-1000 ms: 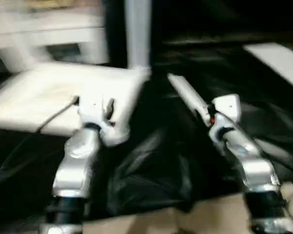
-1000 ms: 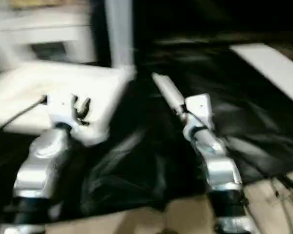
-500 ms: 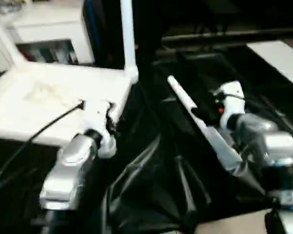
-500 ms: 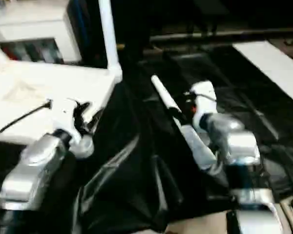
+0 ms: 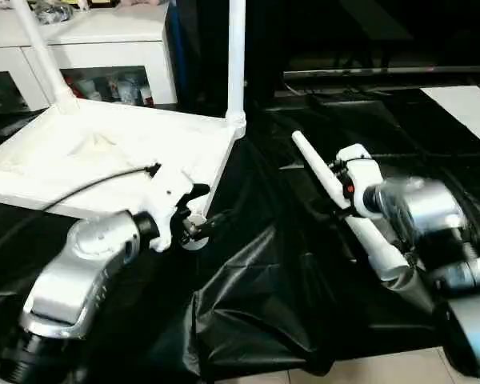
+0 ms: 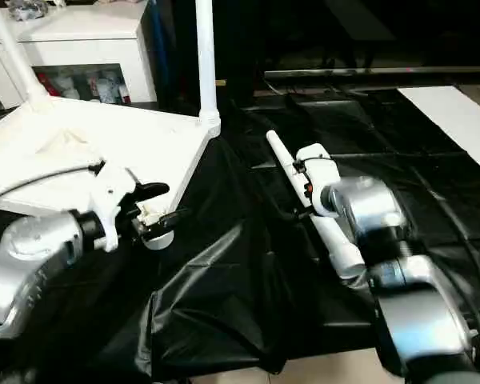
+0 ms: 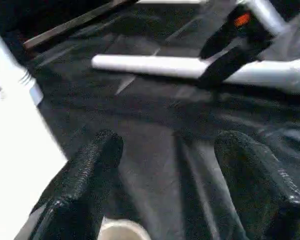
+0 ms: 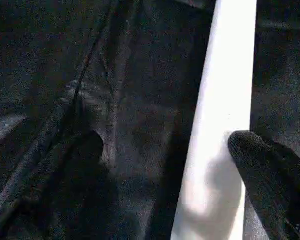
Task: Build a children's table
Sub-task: Pick table leg
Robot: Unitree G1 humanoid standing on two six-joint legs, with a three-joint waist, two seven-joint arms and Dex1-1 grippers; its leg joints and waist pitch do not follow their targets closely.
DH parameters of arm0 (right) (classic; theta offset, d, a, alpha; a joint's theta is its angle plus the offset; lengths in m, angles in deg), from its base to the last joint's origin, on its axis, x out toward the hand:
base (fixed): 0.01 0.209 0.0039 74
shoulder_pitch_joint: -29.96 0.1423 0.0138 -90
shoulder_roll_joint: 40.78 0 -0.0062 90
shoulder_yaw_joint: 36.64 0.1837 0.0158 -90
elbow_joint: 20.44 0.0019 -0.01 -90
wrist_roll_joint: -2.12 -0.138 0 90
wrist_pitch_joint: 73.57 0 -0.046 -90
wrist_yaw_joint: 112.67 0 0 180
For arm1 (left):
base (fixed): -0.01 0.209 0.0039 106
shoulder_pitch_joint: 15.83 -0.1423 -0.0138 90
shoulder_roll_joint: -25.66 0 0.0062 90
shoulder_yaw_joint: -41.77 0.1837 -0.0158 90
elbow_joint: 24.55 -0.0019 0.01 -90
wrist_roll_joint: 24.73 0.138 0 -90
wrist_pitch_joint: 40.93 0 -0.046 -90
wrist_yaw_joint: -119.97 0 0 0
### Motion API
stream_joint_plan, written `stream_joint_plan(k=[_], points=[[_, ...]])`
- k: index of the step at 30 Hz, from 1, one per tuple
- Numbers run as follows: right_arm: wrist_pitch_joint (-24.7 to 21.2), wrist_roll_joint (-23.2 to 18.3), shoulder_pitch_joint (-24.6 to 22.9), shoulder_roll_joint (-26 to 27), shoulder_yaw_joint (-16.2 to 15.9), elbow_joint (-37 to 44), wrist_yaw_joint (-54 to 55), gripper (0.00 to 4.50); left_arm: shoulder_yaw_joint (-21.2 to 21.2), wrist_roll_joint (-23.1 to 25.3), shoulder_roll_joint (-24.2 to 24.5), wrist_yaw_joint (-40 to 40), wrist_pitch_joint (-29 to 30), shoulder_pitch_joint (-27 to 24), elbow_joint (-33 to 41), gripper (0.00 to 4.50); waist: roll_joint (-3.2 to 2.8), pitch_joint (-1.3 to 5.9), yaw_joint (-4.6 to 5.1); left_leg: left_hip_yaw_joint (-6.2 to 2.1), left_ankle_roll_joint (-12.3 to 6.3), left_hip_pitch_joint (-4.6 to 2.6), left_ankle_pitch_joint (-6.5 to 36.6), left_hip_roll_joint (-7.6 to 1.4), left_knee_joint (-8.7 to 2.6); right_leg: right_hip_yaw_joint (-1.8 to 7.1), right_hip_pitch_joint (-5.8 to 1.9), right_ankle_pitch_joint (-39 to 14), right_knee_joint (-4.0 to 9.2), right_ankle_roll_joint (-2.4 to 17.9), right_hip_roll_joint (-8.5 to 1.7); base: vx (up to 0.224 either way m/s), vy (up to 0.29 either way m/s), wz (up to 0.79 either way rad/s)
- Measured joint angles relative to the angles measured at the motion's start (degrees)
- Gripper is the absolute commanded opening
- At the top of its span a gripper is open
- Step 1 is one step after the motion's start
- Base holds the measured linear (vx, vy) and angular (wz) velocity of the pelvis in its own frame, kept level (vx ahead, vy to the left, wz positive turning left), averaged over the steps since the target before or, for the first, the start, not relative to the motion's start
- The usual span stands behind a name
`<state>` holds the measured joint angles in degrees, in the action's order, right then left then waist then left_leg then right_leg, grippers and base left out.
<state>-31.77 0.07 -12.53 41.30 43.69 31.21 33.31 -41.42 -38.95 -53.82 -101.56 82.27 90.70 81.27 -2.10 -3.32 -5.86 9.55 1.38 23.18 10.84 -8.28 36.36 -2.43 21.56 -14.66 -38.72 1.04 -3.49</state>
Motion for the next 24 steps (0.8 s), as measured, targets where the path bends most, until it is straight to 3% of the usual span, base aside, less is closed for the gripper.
stream_joint_plan(k=[9,15,20,24], points=[[-1.98,-0.54,2.01,0.44,2.51,-4.62,1.10,4.50,1.04,-1.81,1.13,-2.02,3.00,1.14,0.91,3.48,-0.29,-0.04,0.02,0.11,-0.01,0.06,-0.02,-0.15,-0.48,-0.07,0.12,0.01,0.43,-0.03,0.15,0.000,0.000,0.00],[-4.46,-3.06,2.11,0.20,5.12,-0.30,0.14,4.50,1.07,-1.80,1.98,-2.08,3.14,1.14,0.97,3.48,-0.61,-0.03,-0.12,0.16,-0.43,0.32,-0.39,-0.27,-0.62,-0.12,0.37,0.01,0.58,-0.04,0.25,0.000,0.000,0.00],[-5.98,-2.93,2.26,-0.91,5.15,0.77,-0.39,4.50,1.65,-1.81,1.97,-1.98,3.71,1.13,1.70,3.48,-0.61,-0.03,-0.69,0.27,-0.43,0.32,-0.38,-0.27,-0.62,-0.09,0.33,0.01,0.65,-0.05,0.23,0.000,0.000,0.00],[-7.11,-1.84,2.01,-2.07,3.58,0.41,-0.33,4.12,2.25,-1.81,2.03,-1.84,3.74,0.89,1.97,3.53,-0.59,-0.02,-0.86,0.34,-0.43,0.31,-0.39,-0.27,-0.62,-0.08,0.30,0.02,0.65,-0.07,0.18,0.000,0.000,0.00]])
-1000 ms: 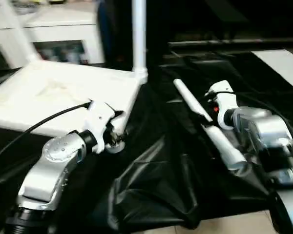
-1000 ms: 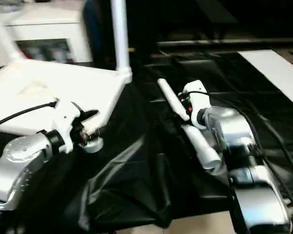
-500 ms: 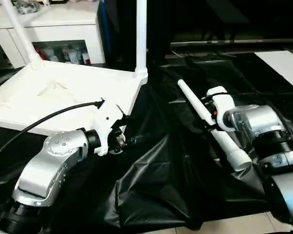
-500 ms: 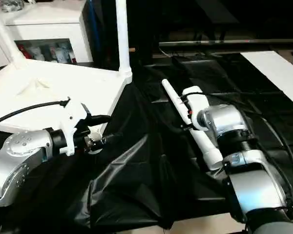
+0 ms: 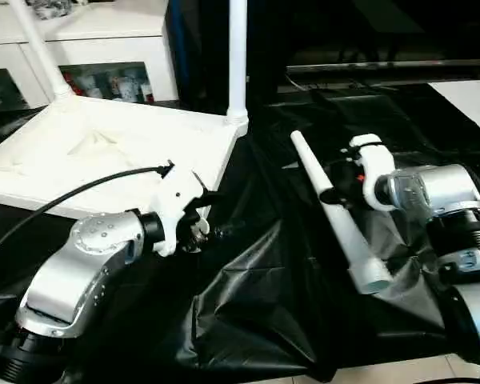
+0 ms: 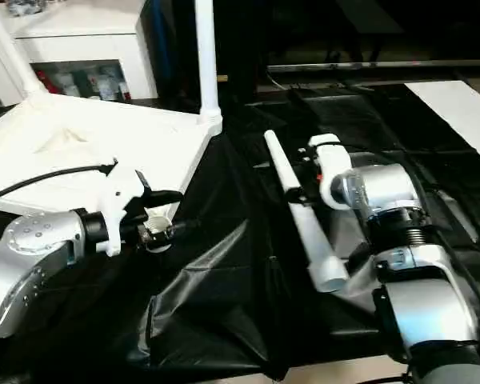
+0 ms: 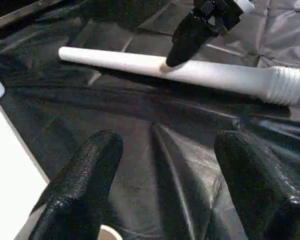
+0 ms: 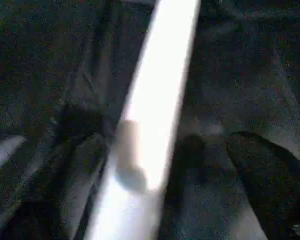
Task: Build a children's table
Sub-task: Pick table leg
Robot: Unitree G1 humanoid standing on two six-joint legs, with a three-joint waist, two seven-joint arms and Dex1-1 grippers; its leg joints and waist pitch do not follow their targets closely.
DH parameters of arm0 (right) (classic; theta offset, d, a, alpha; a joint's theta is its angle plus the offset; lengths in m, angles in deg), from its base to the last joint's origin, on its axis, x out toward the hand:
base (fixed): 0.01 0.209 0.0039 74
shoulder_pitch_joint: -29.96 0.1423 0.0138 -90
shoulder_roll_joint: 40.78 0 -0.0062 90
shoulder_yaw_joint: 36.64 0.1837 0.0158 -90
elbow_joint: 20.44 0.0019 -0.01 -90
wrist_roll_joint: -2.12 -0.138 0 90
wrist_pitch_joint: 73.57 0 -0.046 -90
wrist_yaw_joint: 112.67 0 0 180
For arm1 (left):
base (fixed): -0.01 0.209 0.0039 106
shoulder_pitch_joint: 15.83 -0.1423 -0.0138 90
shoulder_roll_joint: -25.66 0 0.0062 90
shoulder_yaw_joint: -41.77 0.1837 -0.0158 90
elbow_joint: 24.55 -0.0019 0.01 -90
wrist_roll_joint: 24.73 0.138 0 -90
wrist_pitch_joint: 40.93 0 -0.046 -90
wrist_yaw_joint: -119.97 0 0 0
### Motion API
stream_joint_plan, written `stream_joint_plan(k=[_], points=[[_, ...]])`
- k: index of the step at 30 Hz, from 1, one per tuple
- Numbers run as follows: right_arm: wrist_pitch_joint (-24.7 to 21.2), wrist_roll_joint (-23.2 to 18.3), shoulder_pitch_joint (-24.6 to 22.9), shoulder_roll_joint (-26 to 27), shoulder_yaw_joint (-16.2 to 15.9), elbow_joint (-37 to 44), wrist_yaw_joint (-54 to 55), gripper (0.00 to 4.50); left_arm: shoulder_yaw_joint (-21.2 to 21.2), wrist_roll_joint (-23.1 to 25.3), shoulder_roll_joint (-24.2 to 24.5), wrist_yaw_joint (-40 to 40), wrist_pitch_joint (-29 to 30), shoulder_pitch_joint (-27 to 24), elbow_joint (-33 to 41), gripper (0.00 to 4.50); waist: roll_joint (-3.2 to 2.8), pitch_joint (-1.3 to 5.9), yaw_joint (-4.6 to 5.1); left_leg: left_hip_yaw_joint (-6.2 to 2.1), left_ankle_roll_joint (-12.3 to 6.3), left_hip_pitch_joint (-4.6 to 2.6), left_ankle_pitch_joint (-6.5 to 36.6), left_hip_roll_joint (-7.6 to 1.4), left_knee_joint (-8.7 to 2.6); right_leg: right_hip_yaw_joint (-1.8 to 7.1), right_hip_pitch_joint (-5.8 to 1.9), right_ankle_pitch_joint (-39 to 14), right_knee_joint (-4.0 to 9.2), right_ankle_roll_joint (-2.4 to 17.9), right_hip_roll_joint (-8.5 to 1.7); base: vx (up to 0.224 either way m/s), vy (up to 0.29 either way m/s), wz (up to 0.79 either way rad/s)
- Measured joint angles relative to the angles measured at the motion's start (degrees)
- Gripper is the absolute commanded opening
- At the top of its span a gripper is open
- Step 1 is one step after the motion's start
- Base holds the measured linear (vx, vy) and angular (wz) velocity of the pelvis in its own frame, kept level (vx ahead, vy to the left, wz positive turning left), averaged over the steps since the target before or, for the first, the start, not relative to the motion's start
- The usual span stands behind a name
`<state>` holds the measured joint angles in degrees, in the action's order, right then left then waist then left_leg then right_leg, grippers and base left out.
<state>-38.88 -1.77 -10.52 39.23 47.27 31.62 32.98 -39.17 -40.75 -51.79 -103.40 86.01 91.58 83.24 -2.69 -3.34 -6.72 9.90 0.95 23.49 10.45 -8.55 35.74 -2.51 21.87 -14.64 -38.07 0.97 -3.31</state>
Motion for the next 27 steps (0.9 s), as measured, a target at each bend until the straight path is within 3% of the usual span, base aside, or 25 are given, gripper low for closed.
stream_joint_plan(k=[10,17,18,23,27], points=[[-3.56,-3.19,-3.14,2.50,0.15,-0.55,-3.70,3.30,0.62,-0.08,-0.07,0.03,0.31,-0.15,1.04,3.53,0.01,0.01,0.23,0.02,-0.01,-0.03,-0.01,-0.03,0.00,-0.01,0.00,0.02,0.00,-0.03,0.01,0.000,0.000,0.00],[-4.27,-3.20,-3.93,2.58,0.73,0.50,-3.34,2.73,0.91,-0.08,-0.07,0.08,0.46,0.07,1.03,3.53,0.00,0.02,0.20,0.02,0.00,-0.07,-0.01,-0.03,0.00,0.00,-0.04,0.03,-0.01,-0.05,0.01,0.000,0.000,0.00],[-4.40,-3.23,-3.93,2.59,0.92,0.51,-3.11,2.56,0.91,-0.20,-0.07,0.01,0.77,0.14,1.05,3.80,0.00,0.02,0.21,0.02,0.00,-0.07,-0.01,-0.04,0.00,0.00,-0.04,0.03,-0.01,-0.05,0.01,0.000,0.000,0.00],[-4.64,-3.80,-3.93,2.67,3.63,0.45,-0.91,2.15,1.08,0.83,-0.75,2.49,2.61,0.70,0.63,4.22,-0.03,0.01,0.20,0.02,0.00,-0.04,-0.01,-0.04,0.00,0.00,-0.02,0.03,0.00,-0.05,0.01,0.000,0.000,0.00],[-4.88,-5.14,-4.29,2.63,6.36,0.46,0.19,1.85,-0.44,3.26,-4.50,8.53,1.62,1.51,-1.97,4.46,-0.02,0.01,0.06,0.02,0.00,-0.02,-0.02,-0.04,0.00,-0.01,-0.04,0.05,0.03,-0.08,0.00,0.000,0.000,0.00]])
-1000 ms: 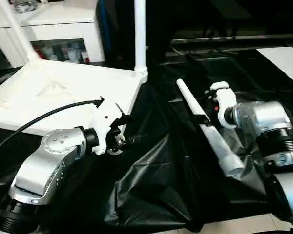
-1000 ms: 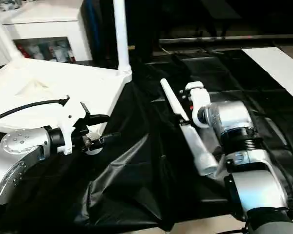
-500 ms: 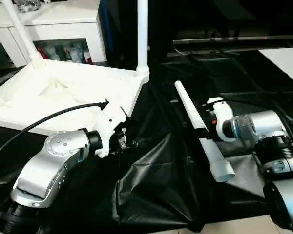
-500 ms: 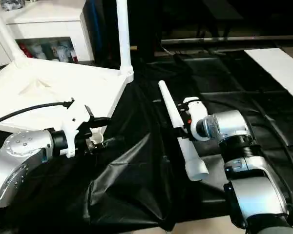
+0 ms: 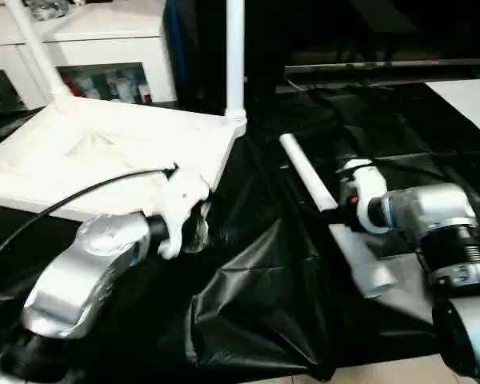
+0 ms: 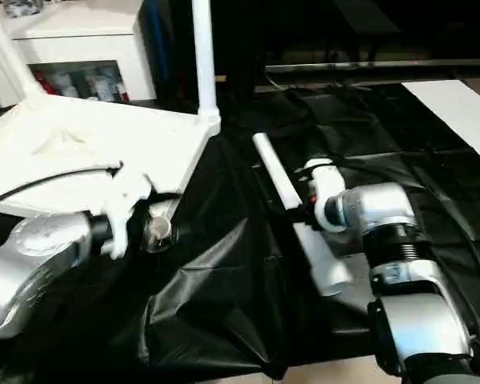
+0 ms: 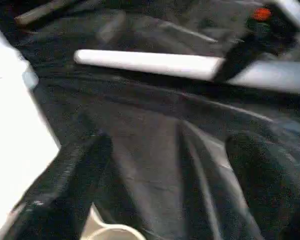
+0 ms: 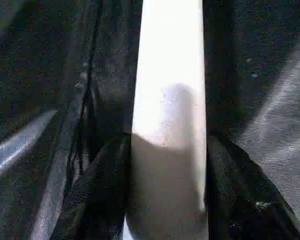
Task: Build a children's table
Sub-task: Pick table leg
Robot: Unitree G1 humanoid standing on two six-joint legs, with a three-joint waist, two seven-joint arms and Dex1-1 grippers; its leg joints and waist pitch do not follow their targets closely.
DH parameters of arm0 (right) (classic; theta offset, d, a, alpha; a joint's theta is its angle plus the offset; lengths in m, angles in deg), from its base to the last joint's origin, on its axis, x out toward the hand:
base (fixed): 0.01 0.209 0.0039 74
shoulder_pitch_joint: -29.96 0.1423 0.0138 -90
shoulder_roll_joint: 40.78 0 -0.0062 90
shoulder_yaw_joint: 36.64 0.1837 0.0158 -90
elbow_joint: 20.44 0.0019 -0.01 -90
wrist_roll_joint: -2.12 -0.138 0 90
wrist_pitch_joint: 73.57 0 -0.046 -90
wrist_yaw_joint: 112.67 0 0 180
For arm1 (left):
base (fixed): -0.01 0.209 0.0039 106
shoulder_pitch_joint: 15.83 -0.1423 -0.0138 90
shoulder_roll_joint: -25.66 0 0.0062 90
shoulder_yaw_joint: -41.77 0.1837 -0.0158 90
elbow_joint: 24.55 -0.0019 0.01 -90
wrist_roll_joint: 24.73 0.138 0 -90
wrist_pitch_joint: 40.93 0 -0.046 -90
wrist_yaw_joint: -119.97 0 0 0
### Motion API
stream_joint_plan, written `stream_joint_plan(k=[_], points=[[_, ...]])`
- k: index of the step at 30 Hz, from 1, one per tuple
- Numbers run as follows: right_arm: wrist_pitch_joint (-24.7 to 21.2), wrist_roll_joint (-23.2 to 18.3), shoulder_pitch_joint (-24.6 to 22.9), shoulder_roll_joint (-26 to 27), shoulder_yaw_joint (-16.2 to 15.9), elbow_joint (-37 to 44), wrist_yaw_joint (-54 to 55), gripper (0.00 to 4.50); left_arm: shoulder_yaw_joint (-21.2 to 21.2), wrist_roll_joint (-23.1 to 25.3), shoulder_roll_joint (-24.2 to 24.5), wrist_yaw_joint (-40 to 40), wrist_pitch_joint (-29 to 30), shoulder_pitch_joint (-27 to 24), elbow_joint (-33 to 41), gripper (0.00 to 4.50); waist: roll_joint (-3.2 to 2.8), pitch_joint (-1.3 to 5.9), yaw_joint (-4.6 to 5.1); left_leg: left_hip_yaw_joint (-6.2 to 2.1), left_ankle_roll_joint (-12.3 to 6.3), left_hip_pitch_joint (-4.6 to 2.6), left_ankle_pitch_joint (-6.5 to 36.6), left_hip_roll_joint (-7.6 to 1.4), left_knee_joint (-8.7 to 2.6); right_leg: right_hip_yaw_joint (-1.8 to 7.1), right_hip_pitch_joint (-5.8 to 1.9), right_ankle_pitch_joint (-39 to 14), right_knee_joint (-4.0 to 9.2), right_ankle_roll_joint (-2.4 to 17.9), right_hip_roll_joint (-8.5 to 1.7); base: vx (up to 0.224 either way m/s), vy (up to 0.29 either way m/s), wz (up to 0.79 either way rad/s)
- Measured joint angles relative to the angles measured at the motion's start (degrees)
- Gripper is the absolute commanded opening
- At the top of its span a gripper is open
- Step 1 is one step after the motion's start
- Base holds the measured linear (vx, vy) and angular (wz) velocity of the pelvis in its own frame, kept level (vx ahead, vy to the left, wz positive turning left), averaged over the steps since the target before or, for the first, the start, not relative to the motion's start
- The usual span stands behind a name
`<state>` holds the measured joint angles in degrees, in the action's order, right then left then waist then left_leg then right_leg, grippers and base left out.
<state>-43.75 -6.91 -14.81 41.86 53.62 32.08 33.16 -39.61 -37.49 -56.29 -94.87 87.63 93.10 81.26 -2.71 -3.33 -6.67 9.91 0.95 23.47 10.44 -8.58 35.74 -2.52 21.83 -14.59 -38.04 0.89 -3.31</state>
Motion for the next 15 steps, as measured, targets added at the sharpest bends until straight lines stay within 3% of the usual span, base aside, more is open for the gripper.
stream_joint_plan(k=[5,8,11,15], points=[[-0.76,-0.91,-1.39,0.01,2.50,0.91,0.90,1.79,-1.87,0.51,-3.16,6.05,1.40,0.33,-0.42,4.50,-0.04,0.01,-0.01,0.00,-0.01,0.01,-0.01,-0.01,0.00,-0.03,0.01,0.00,0.01,-0.01,0.00,0.000,0.000,0.00],[-1.08,-2.62,-3.26,0.25,5.15,3.07,1.88,1.78,-4.16,1.70,-5.23,10.47,2.92,3.43,-4.84,4.50,-0.34,0.02,-0.07,0.00,-0.06,0.03,-0.06,-0.02,0.01,-0.01,0.00,0.13,0.04,-0.21,0.00,0.000,0.000,0.00],[-1.27,-4.03,-5.09,0.32,8.85,5.60,3.14,1.78,-5.78,1.14,-6.72,11.28,3.15,4.27,-6.57,4.50,-0.66,0.08,0.01,0.00,-0.06,0.03,-0.06,-0.01,0.02,-0.01,-0.02,0.14,0.08,-0.23,0.00,0.000,0.000,0.00],[0.92,-7.74,-7.51,1.44,14.80,11.73,3.41,1.78,-8.60,-2.55,-12.33,13.09,6.14,7.76,-9.83,4.50,-0.95,0.00,-0.22,0.00,-0.07,0.04,-0.07,-0.02,0.02,-0.04,-0.01,0.19,0.06,-0.29,0.00,0.000,0.000,0.00]])
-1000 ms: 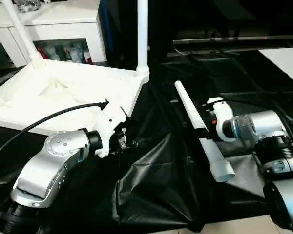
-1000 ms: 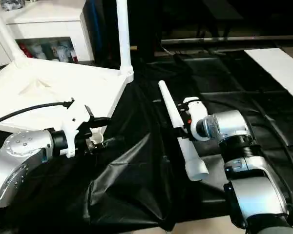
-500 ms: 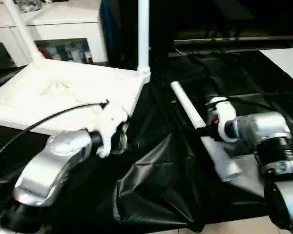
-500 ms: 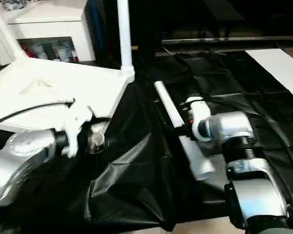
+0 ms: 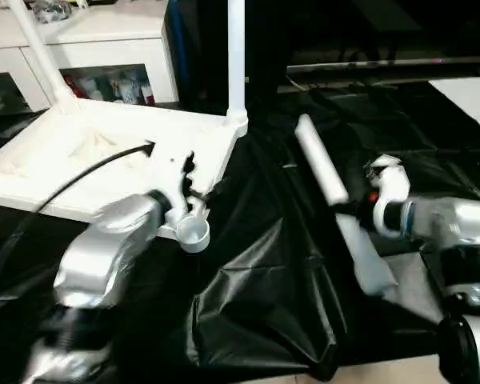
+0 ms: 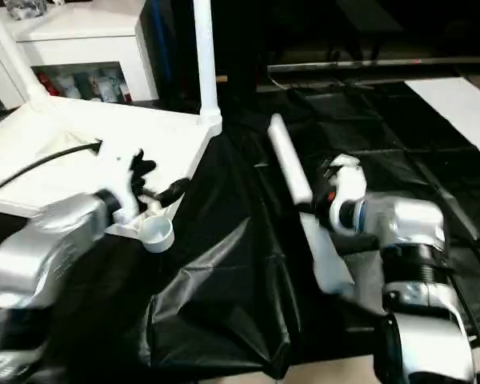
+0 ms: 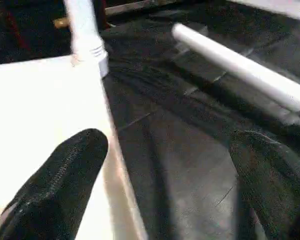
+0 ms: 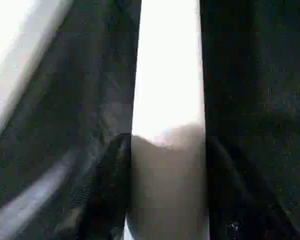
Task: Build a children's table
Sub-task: Pick table leg
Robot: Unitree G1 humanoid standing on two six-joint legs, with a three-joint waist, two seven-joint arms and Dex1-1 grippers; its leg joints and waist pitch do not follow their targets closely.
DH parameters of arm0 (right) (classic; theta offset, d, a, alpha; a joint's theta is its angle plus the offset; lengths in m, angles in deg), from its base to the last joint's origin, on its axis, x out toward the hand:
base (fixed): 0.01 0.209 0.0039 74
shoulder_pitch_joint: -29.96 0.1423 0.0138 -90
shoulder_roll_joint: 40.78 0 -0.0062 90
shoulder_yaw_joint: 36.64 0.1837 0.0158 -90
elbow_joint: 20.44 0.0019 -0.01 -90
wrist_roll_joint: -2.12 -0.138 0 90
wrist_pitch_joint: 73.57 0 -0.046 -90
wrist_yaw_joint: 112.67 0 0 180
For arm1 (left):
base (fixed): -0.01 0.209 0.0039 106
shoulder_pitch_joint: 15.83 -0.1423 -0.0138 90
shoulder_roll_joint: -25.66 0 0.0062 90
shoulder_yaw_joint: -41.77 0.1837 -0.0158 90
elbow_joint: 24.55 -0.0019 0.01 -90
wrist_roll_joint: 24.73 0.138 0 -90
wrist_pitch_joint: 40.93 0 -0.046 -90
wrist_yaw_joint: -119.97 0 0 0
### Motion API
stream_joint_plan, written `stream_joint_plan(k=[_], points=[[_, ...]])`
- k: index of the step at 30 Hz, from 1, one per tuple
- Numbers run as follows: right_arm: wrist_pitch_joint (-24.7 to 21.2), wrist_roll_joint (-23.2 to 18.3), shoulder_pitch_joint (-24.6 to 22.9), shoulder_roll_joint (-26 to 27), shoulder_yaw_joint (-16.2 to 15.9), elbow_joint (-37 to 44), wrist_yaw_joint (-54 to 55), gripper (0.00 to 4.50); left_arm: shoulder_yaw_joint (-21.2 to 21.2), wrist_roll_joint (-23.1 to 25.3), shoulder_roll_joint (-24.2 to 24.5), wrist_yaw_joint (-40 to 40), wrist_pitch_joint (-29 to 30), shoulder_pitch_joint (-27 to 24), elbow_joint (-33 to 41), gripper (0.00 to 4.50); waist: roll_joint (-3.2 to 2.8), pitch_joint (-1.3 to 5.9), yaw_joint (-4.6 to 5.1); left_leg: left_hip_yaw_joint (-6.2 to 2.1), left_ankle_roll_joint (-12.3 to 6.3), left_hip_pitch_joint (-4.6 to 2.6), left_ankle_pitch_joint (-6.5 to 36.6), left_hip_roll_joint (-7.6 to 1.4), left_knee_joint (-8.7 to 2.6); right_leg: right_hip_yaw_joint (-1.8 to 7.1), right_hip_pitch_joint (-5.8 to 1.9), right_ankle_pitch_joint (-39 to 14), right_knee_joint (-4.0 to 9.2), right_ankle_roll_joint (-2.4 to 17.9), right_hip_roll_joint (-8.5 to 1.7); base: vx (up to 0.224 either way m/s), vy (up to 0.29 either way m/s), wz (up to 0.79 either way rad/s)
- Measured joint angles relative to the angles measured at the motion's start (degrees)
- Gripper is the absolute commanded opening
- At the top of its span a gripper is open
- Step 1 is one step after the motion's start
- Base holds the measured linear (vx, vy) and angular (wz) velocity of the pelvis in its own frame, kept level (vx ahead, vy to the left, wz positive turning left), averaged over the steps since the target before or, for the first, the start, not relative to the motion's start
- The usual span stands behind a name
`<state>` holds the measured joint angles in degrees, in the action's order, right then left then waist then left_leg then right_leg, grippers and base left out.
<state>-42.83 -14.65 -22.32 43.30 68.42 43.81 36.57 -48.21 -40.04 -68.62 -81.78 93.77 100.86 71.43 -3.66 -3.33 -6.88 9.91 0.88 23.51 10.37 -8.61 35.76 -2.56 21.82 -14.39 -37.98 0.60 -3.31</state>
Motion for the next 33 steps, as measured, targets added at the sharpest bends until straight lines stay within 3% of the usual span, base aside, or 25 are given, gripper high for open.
stream_joint_plan(k=[5,9,13,15,23,31,33], points=[[3.20,-7.96,-2.66,0.68,5.73,7.63,-5.75,1.78,-4.94,-7.06,-6.45,1.86,4.46,6.23,-1.51,4.50,-0.12,-0.01,-0.27,0.02,-0.17,0.03,-0.09,0.00,0.00,0.03,0.02,0.01,0.03,0.01,-0.01,0.000,0.000,0.00],[2.74,-18.77,-4.12,2.57,12.43,14.56,-13.99,1.77,-6.60,-12.13,-10.39,1.06,6.97,10.37,-3.77,4.50,0.02,-0.07,-0.80,0.02,-0.48,0.16,-0.28,-0.01,0.00,-0.02,0.11,0.01,0.03,0.01,-0.01,0.000,0.000,0.00],[1.51,-24.37,-4.31,3.40,13.38,18.02,-16.74,1.77,-7.15,-14.96,-12.77,0.53,8.04,14.87,-4.85,4.50,0.20,-0.07,-1.53,0.03,-0.60,0.21,-0.35,-0.02,0.01,-0.05,0.12,0.01,0.03,0.00,-0.02,0.000,0.000,0.00],[1.07,-26.42,-4.48,4.11,12.84,19.34,-18.02,1.77,-9.01,-17.07,-14.64,0.70,9.05,16.86,-5.70,4.50,0.27,-0.10,-1.80,0.03,-0.67,0.34,-0.40,-0.02,0.04,-0.14,0.15,0.01,0.04,0.00,-0.08,0.000,0.000,0.00],[1.06,-26.59,-4.70,3.97,9.49,21.13,-19.22,1.77,-11.13,-23.31,-17.18,0.75,11.56,18.17,-5.64,4.50,0.43,-0.13,-2.48,0.03,-0.72,0.52,-0.37,-0.02,0.12,-0.19,0.21,0.03,0.09,-0.02,-0.11,0.000,0.000,0.00],[2.00,-25.19,-5.02,3.24,3.19,23.36,-19.18,1.77,-10.74,-22.06,-17.17,2.45,12.42,17.81,-5.14,4.50,1.05,-0.19,-2.77,0.02,-0.72,0.58,-0.37,-0.02,0.11,-0.18,0.23,0.13,0.25,-0.22,-0.11,0.000,0.000,0.00],[4.14,-22.31,-5.03,3.31,-0.39,24.27,-18.74,1.77,-10.50,-20.45,-16.86,5.59,11.83,17.82,-6.31,4.50,1.07,-0.18,-2.78,0.02,-0.71,0.58,-0.37,-0.03,0.09,-0.17,0.19,0.24,0.36,-0.39,-0.11,0.000,0.000,0.00]])
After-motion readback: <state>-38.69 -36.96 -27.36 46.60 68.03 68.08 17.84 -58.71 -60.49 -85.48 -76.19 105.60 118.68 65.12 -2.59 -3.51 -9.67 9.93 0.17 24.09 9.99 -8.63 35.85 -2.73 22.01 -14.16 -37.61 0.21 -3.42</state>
